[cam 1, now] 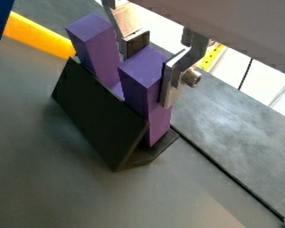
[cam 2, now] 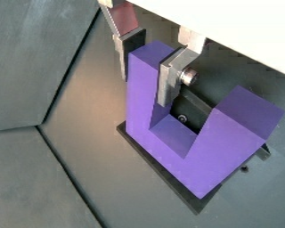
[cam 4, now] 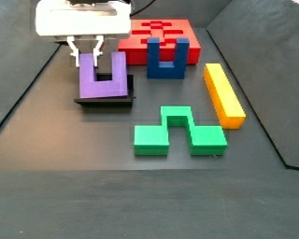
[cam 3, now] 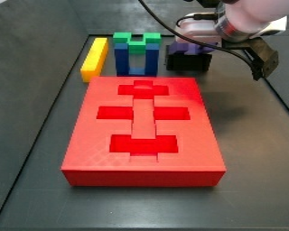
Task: Pick up the purple object. Move up. Place the purple object on the fixture. Regrasp the purple object. Move to above the board. Insert the purple object.
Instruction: Regrasp the purple object.
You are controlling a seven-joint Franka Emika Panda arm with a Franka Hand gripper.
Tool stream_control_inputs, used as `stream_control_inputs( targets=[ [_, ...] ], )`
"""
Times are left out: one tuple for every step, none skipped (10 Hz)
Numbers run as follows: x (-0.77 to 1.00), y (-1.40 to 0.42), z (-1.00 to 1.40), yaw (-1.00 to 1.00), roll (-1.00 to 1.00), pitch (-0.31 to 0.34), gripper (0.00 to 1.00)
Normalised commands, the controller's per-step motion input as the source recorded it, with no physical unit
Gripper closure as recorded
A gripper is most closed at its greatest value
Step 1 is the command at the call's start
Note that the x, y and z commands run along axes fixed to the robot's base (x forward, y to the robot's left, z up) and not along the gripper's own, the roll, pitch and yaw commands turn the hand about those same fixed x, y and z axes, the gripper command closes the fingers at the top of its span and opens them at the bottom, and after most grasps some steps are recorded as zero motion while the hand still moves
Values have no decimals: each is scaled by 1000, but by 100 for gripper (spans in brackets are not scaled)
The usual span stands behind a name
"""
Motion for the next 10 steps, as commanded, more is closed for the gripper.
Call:
stream_control_inputs(
  targets=[
    [0, 0, 0, 0, 0, 0, 100],
    [0, 0, 0, 0, 0, 0, 100],
    [0, 0, 0, 0, 0, 0, 100],
    [0, 0, 0, 0, 0, 0, 100],
    [0, 0, 0, 0, 0, 0, 100],
    [0, 0, 0, 0, 0, 0, 100],
    [0, 0, 0, 0, 0, 0, 100],
    [0, 0, 0, 0, 0, 0, 100],
    [0, 0, 0, 0, 0, 0, 100],
    [0, 0, 0, 0, 0, 0, 100]
  ],
)
